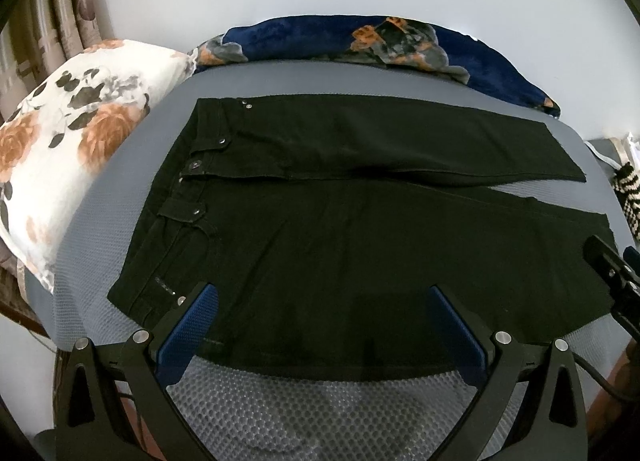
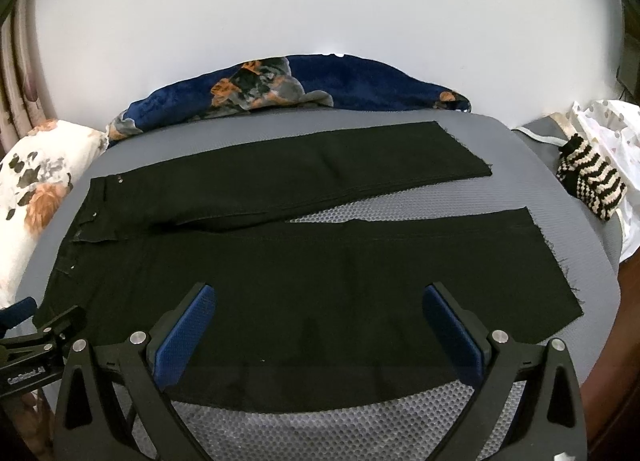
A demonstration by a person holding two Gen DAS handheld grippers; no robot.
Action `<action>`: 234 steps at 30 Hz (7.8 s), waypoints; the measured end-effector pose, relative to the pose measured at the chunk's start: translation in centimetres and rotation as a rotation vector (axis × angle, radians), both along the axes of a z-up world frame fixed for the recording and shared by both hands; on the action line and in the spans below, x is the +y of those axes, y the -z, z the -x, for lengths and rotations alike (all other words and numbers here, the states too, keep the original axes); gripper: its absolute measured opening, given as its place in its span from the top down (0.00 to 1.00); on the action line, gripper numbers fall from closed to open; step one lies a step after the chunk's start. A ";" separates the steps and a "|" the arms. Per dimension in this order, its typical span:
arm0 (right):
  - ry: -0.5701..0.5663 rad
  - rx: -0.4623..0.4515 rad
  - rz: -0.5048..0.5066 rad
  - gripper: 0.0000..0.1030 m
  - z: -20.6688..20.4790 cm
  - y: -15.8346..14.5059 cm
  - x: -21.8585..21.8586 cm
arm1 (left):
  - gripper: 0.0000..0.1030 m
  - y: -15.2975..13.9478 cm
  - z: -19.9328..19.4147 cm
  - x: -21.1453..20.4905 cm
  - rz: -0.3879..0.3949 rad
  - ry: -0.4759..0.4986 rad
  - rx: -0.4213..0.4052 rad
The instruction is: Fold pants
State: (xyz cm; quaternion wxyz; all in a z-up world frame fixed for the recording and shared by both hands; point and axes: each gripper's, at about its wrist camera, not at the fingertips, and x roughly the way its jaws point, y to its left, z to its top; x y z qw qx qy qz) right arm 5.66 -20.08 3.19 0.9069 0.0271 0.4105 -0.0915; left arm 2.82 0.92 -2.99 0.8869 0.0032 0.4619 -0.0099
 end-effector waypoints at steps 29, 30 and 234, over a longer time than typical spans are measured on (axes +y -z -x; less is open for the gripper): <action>0.035 -0.056 -0.133 0.00 -11.7 0.5 -1.5 | 0.01 -0.3 -14.4 15.6 0.221 -0.146 -0.037; 0.025 -0.052 -0.128 0.00 -12.2 0.6 -1.2 | 0.01 -0.2 -15.1 16.3 0.233 -0.147 -0.040; -0.606 0.550 -0.305 0.83 -3.5 8.1 7.2 | 0.47 -1.8 -4.3 11.7 0.098 0.223 0.127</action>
